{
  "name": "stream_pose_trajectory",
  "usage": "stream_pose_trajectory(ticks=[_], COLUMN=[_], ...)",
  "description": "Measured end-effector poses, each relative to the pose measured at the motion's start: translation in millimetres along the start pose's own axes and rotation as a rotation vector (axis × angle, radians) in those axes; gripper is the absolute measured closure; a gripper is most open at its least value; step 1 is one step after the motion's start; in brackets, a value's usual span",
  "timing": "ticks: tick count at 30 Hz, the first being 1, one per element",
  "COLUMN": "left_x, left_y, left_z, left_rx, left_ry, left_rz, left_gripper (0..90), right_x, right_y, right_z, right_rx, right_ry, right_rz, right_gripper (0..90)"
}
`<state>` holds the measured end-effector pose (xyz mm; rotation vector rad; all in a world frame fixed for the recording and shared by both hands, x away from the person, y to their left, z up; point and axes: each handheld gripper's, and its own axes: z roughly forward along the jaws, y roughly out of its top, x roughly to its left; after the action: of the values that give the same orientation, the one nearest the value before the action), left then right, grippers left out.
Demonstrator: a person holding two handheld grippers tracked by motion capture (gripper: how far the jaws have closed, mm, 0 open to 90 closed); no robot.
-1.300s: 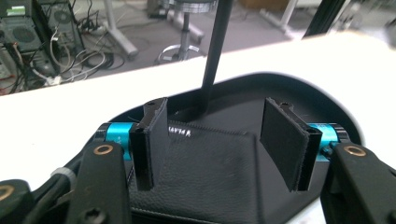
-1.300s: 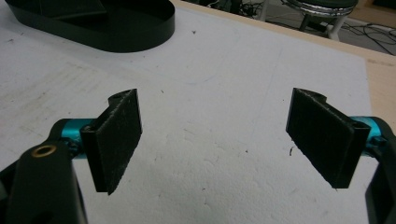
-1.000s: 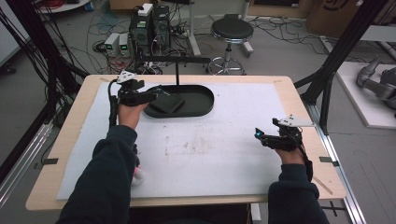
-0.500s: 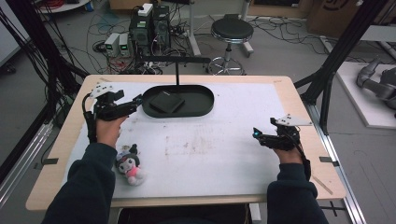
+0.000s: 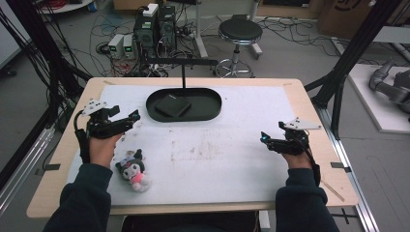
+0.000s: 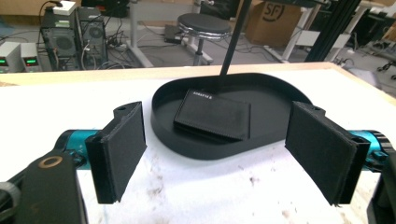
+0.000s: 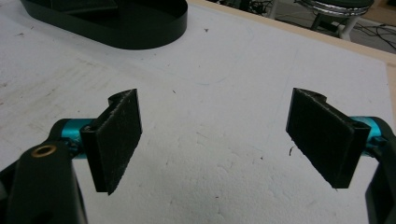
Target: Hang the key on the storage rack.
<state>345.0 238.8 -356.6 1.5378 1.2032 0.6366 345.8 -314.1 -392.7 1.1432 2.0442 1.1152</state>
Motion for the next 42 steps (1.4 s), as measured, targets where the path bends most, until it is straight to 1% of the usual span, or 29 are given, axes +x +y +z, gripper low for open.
stream_pose_trajectory(ticks=[3, 7, 10, 13, 16, 21, 27, 28, 30, 32, 35, 38, 40, 42], left_x=[-2.0, -5.3, -7.6, -10.0, -8.9, -2.8, 0.0, -0.3, -2.7, -6.6, -11.8, -15.8, -18.1, -19.5], left_y=[-5.3, -12.7, -18.9, -25.3, -32.9, -45.6, -58.5, -60.2, -62.8, -64.5, -66.7, -69.7, -72.0, -74.9], left_z=[-6.8, -18.2, -24.5, -30.4, -35.4, -39.4, -42.6, -43.7, -46.5, -48.5, -46.1, -35.3, -25.9, -16.4], left_rx=[0.018, 0.019, 0.031, 0.046, 0.076, 0.116, 0.152, 0.157, 0.161, 0.17, 0.188, 0.224, 0.262, 0.312], left_ry=[0.003, 0.009, 0.016, 0.023, 0.021, 0.015, 0.012, 0.007, -0.02, -0.034, -0.046, -0.054, -0.05, -0.065], left_rz=[0.011, 0.028, 0.041, 0.048, 0.056, 0.04, 0.024, 0.02, 0.02, 0.029, 0.036, 0.041, 0.035, 0.035], left_gripper=[20.0, 20.2, 20.3, 20.3, 21.0, 22.0, 23.9, 23.9, 27.9, 30.5, 32.7, 32.7, 31.8, 31.7], right_x=[0.5, 2.0, 2.9, 4.7, 6.0, 5.0, 4.9, 4.9, 5.3, 5.0, 5.0, 5.5, 6.1, 6.3], right_y=[0.0, 0.1, 0.3, 0.7, 0.9, -0.4, -0.8, -0.8, -0.9, -1.0, -0.9, -0.6, -0.3, -0.1], right_z=[0.7, 0.4, 0.5, -1.4, -2.1, -0.6, -1.0, -1.0, -1.7, -2.3, -2.8, -2.4, -2.1, -1.6], right_rx=[0.002, 0.002, 0.005, -0.001, -0.002, 0.008, 0.012, 0.012, 0.013, 0.01, 0.008, 0.008, 0.008, 0.007], right_ry=[0.003, 0.006, 0.005, 0.006, 0.01, 0.006, 0.001, 0.001, -0.001, -0.003, -0.002, -0.002, 0.001, 0.003], right_rz=[-0.003, -0.006, -0.016, -0.022, -0.025, -0.021, -0.021, -0.021, -0.022, -0.023, -0.021, -0.021, -0.024, -0.026], right_gripper=[18.5, 18.5, 18.5, 18.5, 18.5, 18.5, 18.5, 18.5, 18.5, 18.5, 18.5, 18.5, 18.5, 18.5])
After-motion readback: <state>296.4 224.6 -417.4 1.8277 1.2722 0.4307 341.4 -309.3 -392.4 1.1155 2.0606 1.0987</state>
